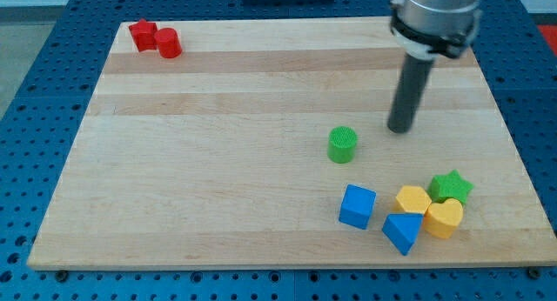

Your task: Move your arm towards the yellow heart

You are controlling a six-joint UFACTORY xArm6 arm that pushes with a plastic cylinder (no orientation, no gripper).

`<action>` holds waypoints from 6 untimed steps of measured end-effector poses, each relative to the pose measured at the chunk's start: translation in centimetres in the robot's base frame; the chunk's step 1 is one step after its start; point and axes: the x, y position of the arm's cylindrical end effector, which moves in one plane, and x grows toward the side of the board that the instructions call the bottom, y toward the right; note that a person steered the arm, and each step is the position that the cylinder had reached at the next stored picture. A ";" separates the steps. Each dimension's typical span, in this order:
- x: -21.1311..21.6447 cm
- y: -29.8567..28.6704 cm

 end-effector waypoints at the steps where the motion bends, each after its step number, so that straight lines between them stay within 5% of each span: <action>1: 3.7 3.5; 3: 6.2 6.8; 5: 16.2 8.3; 6: 16.2 7.3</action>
